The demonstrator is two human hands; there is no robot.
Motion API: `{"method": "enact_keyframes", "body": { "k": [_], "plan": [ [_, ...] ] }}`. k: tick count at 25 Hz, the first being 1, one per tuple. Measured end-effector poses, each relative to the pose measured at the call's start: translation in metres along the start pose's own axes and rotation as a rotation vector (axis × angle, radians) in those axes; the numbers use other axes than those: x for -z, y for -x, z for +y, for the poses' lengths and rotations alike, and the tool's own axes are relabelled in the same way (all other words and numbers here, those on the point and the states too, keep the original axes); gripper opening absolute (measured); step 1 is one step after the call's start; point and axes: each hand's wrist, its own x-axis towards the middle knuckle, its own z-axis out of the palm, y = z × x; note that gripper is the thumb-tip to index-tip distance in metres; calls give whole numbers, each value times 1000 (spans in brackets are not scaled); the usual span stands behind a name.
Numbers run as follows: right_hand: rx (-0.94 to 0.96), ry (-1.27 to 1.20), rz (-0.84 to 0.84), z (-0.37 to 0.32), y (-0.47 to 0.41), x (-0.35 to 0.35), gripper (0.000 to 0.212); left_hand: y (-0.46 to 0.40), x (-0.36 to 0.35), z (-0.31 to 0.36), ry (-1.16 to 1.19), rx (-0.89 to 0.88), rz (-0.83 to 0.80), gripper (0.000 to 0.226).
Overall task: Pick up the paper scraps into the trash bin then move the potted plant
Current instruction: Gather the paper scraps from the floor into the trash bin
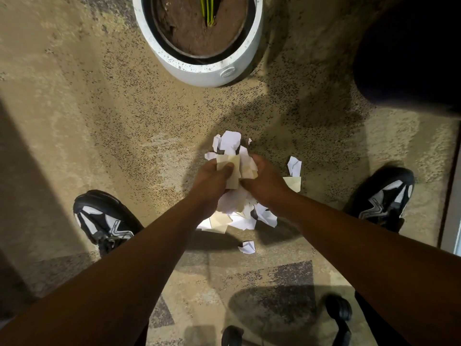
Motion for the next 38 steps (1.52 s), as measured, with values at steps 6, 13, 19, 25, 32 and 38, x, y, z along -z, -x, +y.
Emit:
{"method": "enact_keyframes", "body": {
  "k": [6, 13, 19, 25, 32, 38],
  "plan": [
    [53, -180, 220, -46, 46, 40, 39, 49, -19, 57, -7, -87, -71, 20],
    [133, -770, 311, -111, 155, 92, 38, 135, -52, 138, 60, -20, -395, 27],
    [321, -1123, 349, -138, 208, 149, 36, 187, -125, 195, -200, -295, -452, 19],
    [376, -1225, 658, -139, 210, 213, 27, 187, -206, 228, -228, -487, -371, 4],
    [291, -1431, 596, -138, 208, 259, 24, 191, -278, 238, -53, -432, -206, 26],
    [280, -1593, 379, -136, 203, 274, 30, 181, -307, 237, 103, -184, -251, 35]
  ]
}}
